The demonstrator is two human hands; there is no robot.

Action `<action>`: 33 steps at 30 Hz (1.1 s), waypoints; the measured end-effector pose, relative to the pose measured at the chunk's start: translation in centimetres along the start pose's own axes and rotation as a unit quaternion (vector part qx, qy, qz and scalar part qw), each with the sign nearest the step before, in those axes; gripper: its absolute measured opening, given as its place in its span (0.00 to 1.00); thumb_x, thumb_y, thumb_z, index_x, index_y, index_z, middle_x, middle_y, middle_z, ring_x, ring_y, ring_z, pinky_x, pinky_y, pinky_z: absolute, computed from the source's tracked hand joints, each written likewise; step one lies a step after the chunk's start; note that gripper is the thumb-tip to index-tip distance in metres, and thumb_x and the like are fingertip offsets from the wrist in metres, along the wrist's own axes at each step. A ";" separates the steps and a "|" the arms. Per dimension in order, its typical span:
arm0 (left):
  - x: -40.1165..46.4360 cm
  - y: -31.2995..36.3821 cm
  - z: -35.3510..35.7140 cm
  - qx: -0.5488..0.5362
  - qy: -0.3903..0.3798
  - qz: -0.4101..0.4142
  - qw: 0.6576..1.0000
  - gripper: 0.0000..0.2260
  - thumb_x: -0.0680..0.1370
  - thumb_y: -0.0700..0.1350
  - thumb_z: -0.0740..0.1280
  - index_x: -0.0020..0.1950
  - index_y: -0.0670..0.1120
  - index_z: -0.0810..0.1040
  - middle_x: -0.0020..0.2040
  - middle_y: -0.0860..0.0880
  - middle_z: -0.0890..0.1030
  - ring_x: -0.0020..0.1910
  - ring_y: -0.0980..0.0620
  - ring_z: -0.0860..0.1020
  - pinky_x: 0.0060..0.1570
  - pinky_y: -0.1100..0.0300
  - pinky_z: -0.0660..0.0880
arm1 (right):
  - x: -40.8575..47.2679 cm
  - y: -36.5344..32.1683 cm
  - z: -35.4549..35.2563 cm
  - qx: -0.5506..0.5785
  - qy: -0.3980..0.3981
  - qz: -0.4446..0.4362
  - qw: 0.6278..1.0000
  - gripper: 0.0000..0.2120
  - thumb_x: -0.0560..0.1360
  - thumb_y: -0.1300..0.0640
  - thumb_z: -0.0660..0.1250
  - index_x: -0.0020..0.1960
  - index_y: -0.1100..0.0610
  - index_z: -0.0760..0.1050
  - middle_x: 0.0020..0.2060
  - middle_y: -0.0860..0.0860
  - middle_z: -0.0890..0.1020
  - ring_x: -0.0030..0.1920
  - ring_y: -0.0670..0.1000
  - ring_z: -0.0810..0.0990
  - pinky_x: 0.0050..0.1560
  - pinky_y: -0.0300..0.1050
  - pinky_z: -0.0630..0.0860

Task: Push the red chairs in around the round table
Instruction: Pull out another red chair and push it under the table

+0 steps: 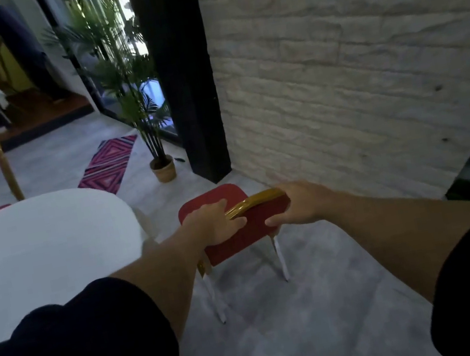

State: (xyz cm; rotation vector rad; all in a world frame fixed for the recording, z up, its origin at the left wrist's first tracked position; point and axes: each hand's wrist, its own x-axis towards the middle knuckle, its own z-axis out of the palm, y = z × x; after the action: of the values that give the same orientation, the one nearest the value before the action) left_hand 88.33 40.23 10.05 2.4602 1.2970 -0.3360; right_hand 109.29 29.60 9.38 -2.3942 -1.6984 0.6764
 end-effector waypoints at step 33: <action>17.7 0.3 7.4 -0.064 -0.095 -0.188 0.975 0.17 0.75 0.54 0.65 0.63 0.59 0.82 0.51 0.49 0.83 0.50 0.45 0.80 0.56 0.49 0.79 | 24.6 6.2 5.0 -0.143 -0.202 -0.237 0.940 0.14 0.74 0.54 0.67 0.52 0.36 0.82 0.39 0.46 0.82 0.43 0.56 0.82 0.48 0.52 0.81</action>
State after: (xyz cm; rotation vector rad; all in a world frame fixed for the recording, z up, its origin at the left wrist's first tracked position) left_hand 98.01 50.37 -2.97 2.0141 1.6400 -0.5476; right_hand 119.05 49.30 -4.22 -1.9531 -2.5808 0.9318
